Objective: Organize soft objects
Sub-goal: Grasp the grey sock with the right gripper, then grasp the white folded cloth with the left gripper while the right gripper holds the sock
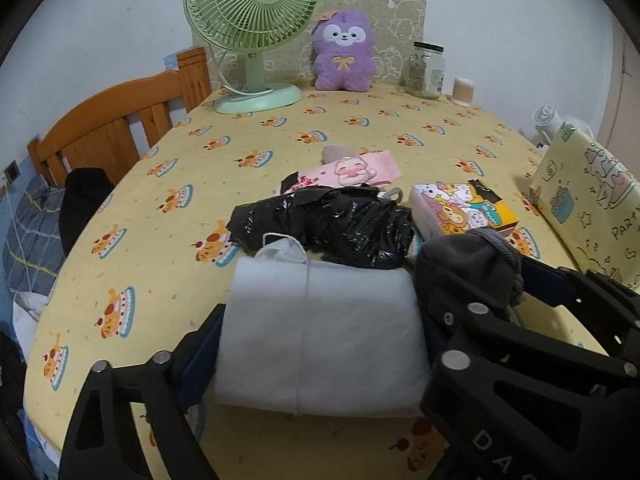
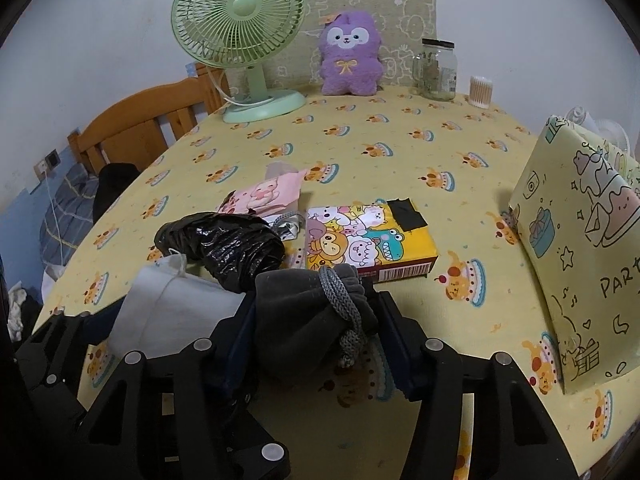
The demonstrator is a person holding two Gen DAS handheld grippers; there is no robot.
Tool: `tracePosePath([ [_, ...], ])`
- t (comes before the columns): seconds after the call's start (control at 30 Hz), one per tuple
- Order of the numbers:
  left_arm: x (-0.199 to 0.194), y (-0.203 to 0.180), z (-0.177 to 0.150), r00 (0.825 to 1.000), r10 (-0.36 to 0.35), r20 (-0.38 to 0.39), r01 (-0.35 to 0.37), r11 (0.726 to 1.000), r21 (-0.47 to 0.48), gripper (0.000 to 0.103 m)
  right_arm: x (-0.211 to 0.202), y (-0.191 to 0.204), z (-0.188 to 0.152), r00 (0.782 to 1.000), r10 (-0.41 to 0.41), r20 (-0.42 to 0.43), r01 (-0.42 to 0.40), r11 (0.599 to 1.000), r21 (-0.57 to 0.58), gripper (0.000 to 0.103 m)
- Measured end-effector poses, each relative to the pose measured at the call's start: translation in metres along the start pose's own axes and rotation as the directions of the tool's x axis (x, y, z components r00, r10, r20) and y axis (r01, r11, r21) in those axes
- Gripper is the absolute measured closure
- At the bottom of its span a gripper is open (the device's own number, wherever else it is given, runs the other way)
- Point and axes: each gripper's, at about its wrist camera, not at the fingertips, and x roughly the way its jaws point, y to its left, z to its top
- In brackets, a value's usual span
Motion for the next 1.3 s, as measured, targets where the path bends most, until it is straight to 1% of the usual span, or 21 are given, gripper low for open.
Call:
tracePosePath([
  [0.17,-0.003,-0.002,-0.002,1.0,-0.002,0.004,0.002,1.0,0.007,0.02,0.0,0.001,-0.001,1.0,-0.006,0.001,0.006,1.0,-0.005,0.043],
  [0.33,-0.007,-0.004,-0.003,1.0,0.005,0.001,-0.005,1.0,0.012,0.021,-0.004,0.001,-0.004,1.0,-0.009,0.009,0.009,1.0,-0.006,0.043],
  [0.43,-0.011,-0.005,-0.004,1.0,-0.006,0.008,0.006,1.0,0.006,0.021,-0.009,0.0,-0.004,1.0,-0.003,0.02,0.003,1.0,-0.005,0.043],
  [0.77,-0.031,-0.012,0.001,0.998,-0.008,0.057,0.008,1.0,0.01,0.021,-0.031,-0.004,-0.001,0.997,-0.006,0.073,0.005,1.0,0.015,0.043],
  [1.3,-0.064,-0.019,0.025,0.989,-0.021,0.144,0.021,1.0,0.001,0.022,-0.068,-0.007,0.023,0.989,-0.024,0.147,0.023,1.0,0.014,0.043],
])
